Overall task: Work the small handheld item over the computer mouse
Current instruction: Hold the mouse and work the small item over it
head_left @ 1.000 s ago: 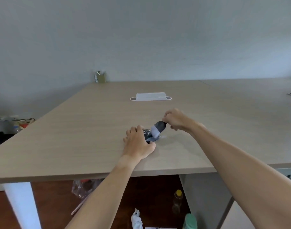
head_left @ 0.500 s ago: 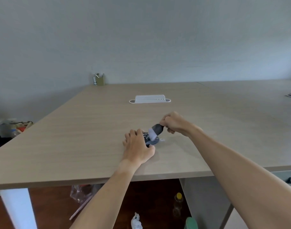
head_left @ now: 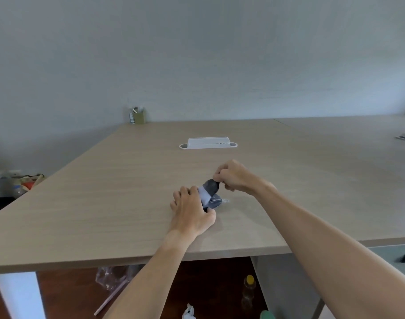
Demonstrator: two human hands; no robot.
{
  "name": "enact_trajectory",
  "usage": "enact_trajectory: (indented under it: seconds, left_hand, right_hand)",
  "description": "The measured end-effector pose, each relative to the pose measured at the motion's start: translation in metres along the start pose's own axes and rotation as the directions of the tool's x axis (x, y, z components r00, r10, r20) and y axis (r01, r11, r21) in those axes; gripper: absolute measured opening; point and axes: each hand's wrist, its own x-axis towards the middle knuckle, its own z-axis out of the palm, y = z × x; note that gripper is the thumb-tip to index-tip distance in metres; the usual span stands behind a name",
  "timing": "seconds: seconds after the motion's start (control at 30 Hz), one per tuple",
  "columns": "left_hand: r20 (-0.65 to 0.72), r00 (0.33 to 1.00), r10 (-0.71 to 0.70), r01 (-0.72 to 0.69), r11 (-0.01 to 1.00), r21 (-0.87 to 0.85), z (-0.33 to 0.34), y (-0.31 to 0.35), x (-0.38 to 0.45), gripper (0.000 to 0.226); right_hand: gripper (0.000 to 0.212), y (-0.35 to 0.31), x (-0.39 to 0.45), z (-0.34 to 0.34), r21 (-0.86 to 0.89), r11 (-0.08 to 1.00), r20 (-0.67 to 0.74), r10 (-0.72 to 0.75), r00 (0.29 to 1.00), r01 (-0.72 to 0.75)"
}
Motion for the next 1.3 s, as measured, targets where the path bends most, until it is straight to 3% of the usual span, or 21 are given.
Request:
enact_trajectory:
  seconds: [0.1, 0.2, 0.3, 0.4, 0.5, 0.73, 0.83, 1.0, 1.07, 1.2, 1.3]
  left_hand:
    - [0.004, 1.0, 0.007, -0.007, 1.0, -0.016, 0.0, -0.001, 0.0, 0.039]
    - [0.002, 1.0, 0.012, -0.012, 1.0, -0.018, 0.001, -0.001, 0.001, 0.045]
    - [-0.013, 1.0, 0.007, -0.007, 1.0, -0.013, 0.001, -0.001, 0.001, 0.048]
    - [-0.013, 1.0, 0.002, -0.002, 1.0, -0.018, 0.001, -0.001, 0.001, 0.044]
    - [-0.015, 1.0, -0.007, 0.006, 0.999, -0.036, 0.001, -0.002, 0.002, 0.042]
    - [-0.015, 1.0, 0.007, -0.007, 0.999, -0.034, 0.001, -0.001, 0.002, 0.048]
    - [-0.016, 1.0, 0.002, -0.003, 1.0, -0.031, 0.001, -0.002, 0.002, 0.047]
    - [-0.011, 1.0, 0.004, -0.005, 0.999, -0.041, 0.001, -0.001, 0.002, 0.046]
    - [-0.011, 1.0, 0.005, -0.006, 0.999, -0.041, 0.001, -0.001, 0.002, 0.047]
    - [-0.005, 1.0, -0.005, 0.005, 0.999, -0.052, 0.0, -0.001, 0.002, 0.047]
    - [-0.013, 1.0, -0.009, 0.009, 0.999, -0.051, 0.0, -0.001, 0.001, 0.045]
  right_hand:
    - [0.021, 0.007, 0.005, 0.002, -0.19, 0.982, -0.031, -0.013, 0.999, 0.007]
    - [0.018, 0.007, 0.006, -0.01, -0.32, 0.947, -0.121, -0.039, 0.992, -0.002]
    - [0.018, 0.001, 0.005, -0.015, -0.187, 0.982, -0.219, -0.046, 0.975, 0.004]
    - [0.011, -0.005, 0.003, -0.005, -0.01, 1.0, -0.15, 0.002, 0.989, -0.004]
    - [0.016, 0.001, 0.003, 0.004, -0.094, 0.995, -0.052, 0.035, 0.998, -0.039]
    - [0.029, 0.007, 0.001, -0.017, -0.396, 0.914, -0.149, 0.024, 0.989, -0.082]
    - [0.035, 0.005, -0.001, -0.018, -0.327, 0.941, -0.198, 0.022, 0.98, -0.087]
    - [0.031, 0.001, -0.002, -0.004, 0.015, 0.996, -0.144, 0.086, 0.986, -0.085]
    - [0.033, 0.002, -0.002, -0.002, -0.006, 0.997, -0.133, 0.08, 0.988, -0.081]
    - [0.038, 0.004, -0.002, -0.01, -0.275, 0.958, -0.2, 0.029, 0.979, -0.085]
    - [0.036, 0.003, 0.0, -0.017, -0.257, 0.961, -0.255, 0.035, 0.966, -0.103]
